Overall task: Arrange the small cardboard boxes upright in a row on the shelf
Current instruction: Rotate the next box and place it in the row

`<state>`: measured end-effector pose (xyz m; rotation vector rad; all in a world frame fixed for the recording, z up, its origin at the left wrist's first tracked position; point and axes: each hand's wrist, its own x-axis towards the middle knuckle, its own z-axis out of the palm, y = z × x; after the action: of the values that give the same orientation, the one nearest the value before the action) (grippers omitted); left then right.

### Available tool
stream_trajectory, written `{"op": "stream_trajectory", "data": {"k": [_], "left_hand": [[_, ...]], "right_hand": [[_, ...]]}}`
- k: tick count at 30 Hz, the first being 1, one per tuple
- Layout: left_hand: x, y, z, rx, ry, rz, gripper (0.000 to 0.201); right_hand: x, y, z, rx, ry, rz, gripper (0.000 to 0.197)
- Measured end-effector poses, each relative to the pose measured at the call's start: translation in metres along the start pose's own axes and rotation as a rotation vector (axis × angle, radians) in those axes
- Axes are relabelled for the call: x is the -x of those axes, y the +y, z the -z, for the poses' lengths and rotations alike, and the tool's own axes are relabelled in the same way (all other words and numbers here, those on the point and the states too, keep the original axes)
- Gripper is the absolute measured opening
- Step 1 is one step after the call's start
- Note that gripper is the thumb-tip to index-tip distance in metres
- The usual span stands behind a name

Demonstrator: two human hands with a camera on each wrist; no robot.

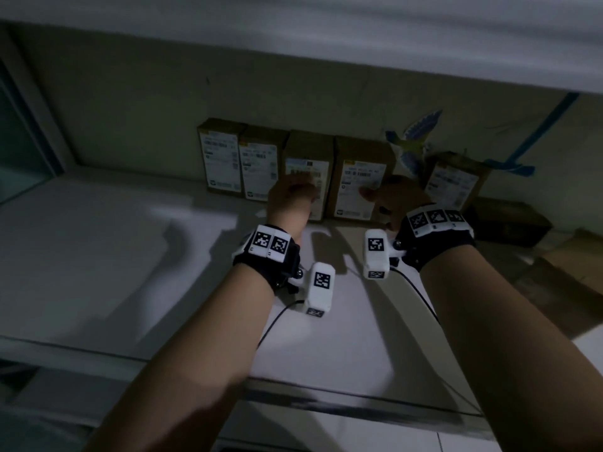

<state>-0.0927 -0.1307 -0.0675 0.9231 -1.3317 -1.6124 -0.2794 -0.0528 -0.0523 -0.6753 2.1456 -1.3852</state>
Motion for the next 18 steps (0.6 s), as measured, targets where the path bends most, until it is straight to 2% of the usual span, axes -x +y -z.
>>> {"op": "stream_trajectory", "data": {"k": [2,4,5,7,8,11,14,18], "left_hand": [[-0.002,-0.001,0.001,0.0,0.0,-0.004,0.019],[-0.002,-0.001,0.001,-0.011,-0.019,-0.007,0.013],[-0.002,0.0,0.0,-0.034,-0.037,-0.002,0.008],[0.001,0.003,-0.003,-0.047,-0.079,0.036,0.014],[0.004,0.006,-0.005,-0.023,-0.105,0.068,0.015],[0.008,0.008,-0.009,0.071,-0.201,0.168,0.015],[0.01,0.003,-0.006,0.094,-0.246,0.175,0.009],[0.005,-0.006,-0.004,0.118,-0.218,0.184,0.016]], "right_hand": [[-0.002,0.0,-0.001,-0.03,0.001,-0.023,0.054],[-0.004,0.004,-0.004,-0.09,-0.016,-0.038,0.053],[-0.009,0.01,-0.005,-0.101,-0.013,-0.057,0.059],[-0.025,0.024,-0.008,-0.133,-0.025,-0.079,0.088],[-0.017,0.02,-0.011,-0.157,-0.035,-0.073,0.092],[0.019,0.0,-0.015,-0.115,-0.023,-0.066,0.063],[0.03,-0.005,-0.008,-0.096,-0.042,-0.082,0.064],[0.052,-0.012,0.014,-0.151,-0.123,-0.126,0.062]]}}
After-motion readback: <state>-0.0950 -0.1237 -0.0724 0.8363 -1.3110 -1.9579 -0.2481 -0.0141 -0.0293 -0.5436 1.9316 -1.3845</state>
